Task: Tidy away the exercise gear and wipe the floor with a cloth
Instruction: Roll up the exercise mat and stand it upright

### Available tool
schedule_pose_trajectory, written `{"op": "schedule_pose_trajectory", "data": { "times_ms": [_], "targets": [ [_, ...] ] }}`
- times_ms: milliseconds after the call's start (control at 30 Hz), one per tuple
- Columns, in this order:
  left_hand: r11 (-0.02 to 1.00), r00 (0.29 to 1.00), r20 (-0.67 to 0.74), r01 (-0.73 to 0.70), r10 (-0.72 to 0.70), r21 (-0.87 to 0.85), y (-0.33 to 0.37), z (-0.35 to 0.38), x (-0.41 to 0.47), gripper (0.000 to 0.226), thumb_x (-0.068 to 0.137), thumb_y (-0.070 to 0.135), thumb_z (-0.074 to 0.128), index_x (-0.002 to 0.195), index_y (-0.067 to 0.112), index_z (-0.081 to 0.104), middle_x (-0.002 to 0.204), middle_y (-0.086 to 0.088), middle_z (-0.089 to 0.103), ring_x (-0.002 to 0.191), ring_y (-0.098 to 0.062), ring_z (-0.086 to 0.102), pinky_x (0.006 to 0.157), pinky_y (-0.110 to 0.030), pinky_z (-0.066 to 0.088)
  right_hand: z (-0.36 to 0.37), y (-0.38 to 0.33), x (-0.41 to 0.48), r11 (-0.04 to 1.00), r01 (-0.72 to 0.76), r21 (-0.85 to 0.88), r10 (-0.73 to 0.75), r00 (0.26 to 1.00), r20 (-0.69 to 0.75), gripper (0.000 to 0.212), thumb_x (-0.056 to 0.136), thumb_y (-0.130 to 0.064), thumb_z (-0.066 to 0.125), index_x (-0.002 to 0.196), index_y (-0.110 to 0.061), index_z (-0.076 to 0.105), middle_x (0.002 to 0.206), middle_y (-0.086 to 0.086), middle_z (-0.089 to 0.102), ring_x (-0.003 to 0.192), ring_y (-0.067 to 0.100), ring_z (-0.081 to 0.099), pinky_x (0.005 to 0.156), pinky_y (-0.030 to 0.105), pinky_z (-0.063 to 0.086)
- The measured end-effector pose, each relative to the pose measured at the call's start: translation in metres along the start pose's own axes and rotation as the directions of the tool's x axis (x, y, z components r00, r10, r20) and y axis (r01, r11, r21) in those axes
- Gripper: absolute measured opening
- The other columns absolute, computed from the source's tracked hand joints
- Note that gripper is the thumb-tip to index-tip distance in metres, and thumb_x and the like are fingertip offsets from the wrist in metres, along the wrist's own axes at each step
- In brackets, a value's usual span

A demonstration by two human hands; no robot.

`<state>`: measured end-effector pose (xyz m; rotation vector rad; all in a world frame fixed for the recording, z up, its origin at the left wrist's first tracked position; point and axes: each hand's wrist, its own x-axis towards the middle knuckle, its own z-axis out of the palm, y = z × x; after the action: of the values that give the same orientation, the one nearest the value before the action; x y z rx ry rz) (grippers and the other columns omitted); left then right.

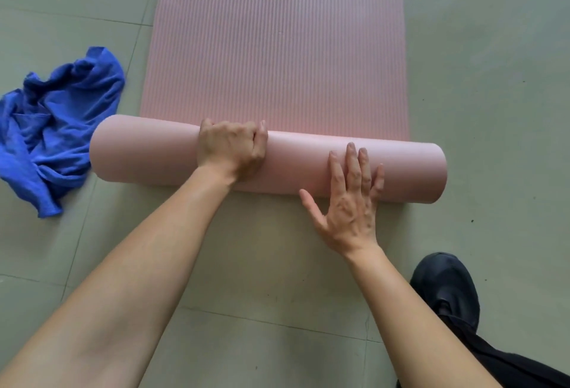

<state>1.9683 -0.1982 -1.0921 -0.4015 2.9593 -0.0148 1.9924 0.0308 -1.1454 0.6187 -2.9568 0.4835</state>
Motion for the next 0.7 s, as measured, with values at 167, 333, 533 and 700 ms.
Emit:
{"op": "schedule_pose_trajectory", "data": {
  "times_ms": [167,333,533,700],
  "targets": [
    [1.0,0.946,0.324,0.014,-0.01,-0.01,0.001,0.001,0.002,0.068,0.098,0.055,0.023,0.112,0.006,0.068,0.117,-0.022,0.066,0.11,-0.037,0.062,0.09,-0.039,0.046,-0.006,0.001,-0.002,0.999,0.048,-0.024,-0.05,0.995,-0.081,0.071,0.084,-0.066,0.054,0.136,-0.018,0.061,0.143,0.012,0.055,0.135,0.034,0.048,0.117,0.061,0.02],
    [0.967,0.917,0.37,0.214,-0.15,-0.138,-0.006,0.022,-0.03,0.059,0.101,0.052,0.022,0.114,0.011,0.063,0.124,-0.021,0.061,0.116,-0.038,0.055,0.095,-0.046,0.044,-0.004,-0.005,0.011,0.996,0.083,-0.012,-0.082,0.995,0.049,0.059,0.082,-0.065,0.052,0.116,-0.021,0.07,0.117,0.002,0.07,0.117,0.03,0.06,0.112,0.057,0.029],
    [0.963,0.953,-0.236,0.132,-0.189,-0.236,0.007,0.025,-0.08,0.042,0.096,0.041,0.039,0.12,0.013,0.061,0.131,-0.015,0.055,0.126,-0.034,0.048,0.108,-0.053,0.029,-0.002,-0.014,0.078,0.999,0.006,-0.036,-0.006,1.0,-0.013,0.047,0.096,-0.054,0.047,0.116,-0.018,0.071,0.124,0.007,0.068,0.122,0.031,0.057,0.116,0.054,0.024],
    [0.991,0.987,-0.129,0.08,-0.094,-0.111,0.017,0.045,-0.078,0.051,0.098,0.045,0.03,0.132,0.017,0.055,0.138,-0.014,0.053,0.132,-0.035,0.045,0.111,-0.065,0.016,-0.016,-0.017,0.065,0.994,-0.021,0.104,0.045,0.972,-0.231,0.039,0.103,-0.039,0.045,0.128,-0.017,0.065,0.141,0.01,0.057,0.137,0.031,0.046,0.12,0.054,0.021]
  ]
}}
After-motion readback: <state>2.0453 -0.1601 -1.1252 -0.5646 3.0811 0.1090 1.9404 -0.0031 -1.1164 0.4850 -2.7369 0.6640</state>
